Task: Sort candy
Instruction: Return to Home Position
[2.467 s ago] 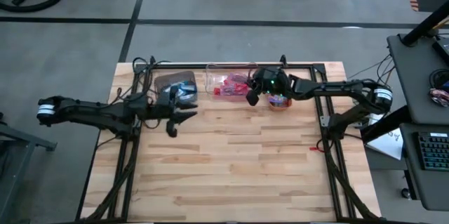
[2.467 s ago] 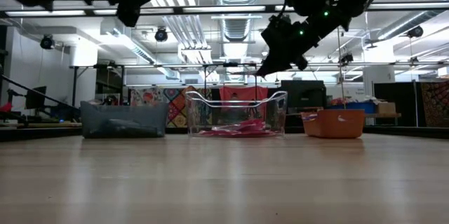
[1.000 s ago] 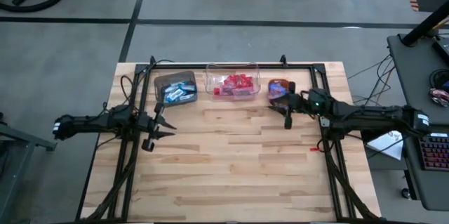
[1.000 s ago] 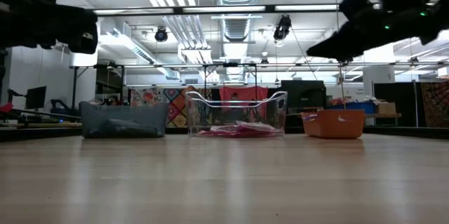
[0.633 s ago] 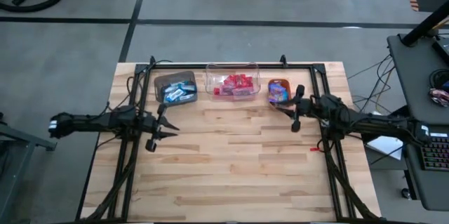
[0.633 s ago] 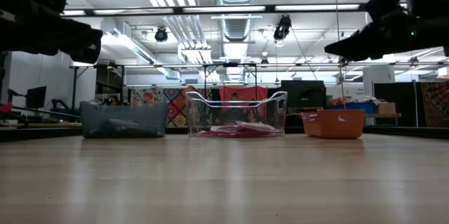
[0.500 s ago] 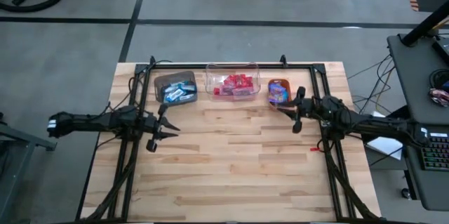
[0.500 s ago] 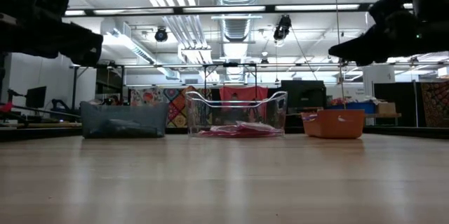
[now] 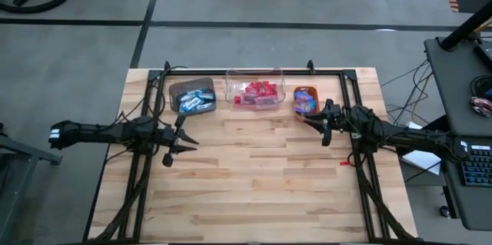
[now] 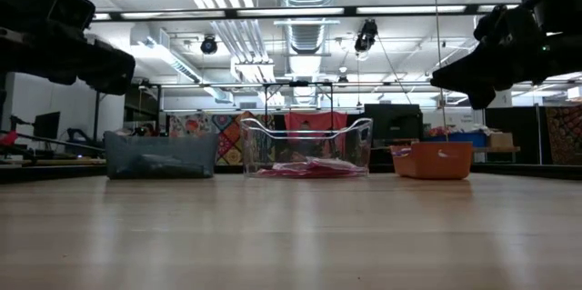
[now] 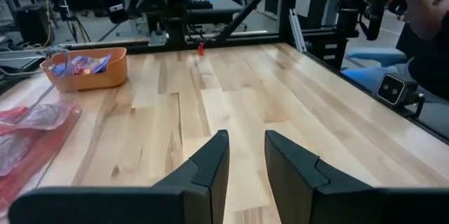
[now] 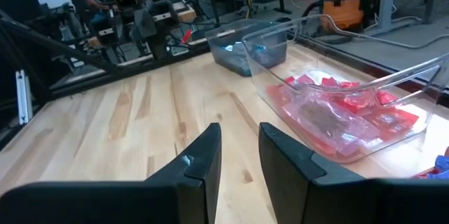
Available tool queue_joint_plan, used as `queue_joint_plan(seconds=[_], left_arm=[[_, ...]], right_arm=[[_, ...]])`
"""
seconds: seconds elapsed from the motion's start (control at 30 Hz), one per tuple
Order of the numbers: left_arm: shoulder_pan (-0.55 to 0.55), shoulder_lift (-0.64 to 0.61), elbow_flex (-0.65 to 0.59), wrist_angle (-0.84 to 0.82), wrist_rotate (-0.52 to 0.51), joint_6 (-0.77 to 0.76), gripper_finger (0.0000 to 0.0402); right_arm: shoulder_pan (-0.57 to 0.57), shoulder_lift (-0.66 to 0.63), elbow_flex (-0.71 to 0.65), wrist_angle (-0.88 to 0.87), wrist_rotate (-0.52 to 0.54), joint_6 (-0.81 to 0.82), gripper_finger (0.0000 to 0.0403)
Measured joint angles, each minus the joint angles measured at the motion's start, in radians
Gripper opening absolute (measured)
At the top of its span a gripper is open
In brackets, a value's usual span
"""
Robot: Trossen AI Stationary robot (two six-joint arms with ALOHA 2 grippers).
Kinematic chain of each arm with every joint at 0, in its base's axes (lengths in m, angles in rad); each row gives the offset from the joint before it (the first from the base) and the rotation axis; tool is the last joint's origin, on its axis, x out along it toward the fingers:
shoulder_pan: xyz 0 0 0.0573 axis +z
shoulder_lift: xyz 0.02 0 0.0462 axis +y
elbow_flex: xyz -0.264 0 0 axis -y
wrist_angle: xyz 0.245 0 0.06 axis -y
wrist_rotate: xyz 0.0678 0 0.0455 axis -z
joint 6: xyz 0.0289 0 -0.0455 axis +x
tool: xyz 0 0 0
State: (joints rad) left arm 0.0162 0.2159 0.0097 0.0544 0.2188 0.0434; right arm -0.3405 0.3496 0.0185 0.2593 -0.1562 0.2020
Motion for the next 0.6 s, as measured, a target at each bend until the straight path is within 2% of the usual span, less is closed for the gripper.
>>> queue_joint_plan(seconds=[0.13, 0.27, 0.53, 0.6], left_arm=[[0.0, 0.014, 0.003, -0.001, 0.0, 0.0, 0.0077], [0.0, 0.023, 0.009, 0.007, 0.0, 0.0, 0.0077], [0.0, 0.035, 0.01, 0.011, 0.0, 0.0, 0.0078], [0.0, 0.035, 0.01, 0.011, 0.0, 0.0, 0.0078]], right_arm=[[0.001, -0.001, 0.0, -0.001, 0.001, 0.0, 0.0091], [0.07, -0.06, -0.002, -0.034, 0.036, -0.001, 0.0088], [0.128, -0.312, -0.003, -0.176, 0.053, -0.001, 0.0074], [0.165, -0.348, -0.004, -0.157, 0.052, 0.022, 0.0072]])
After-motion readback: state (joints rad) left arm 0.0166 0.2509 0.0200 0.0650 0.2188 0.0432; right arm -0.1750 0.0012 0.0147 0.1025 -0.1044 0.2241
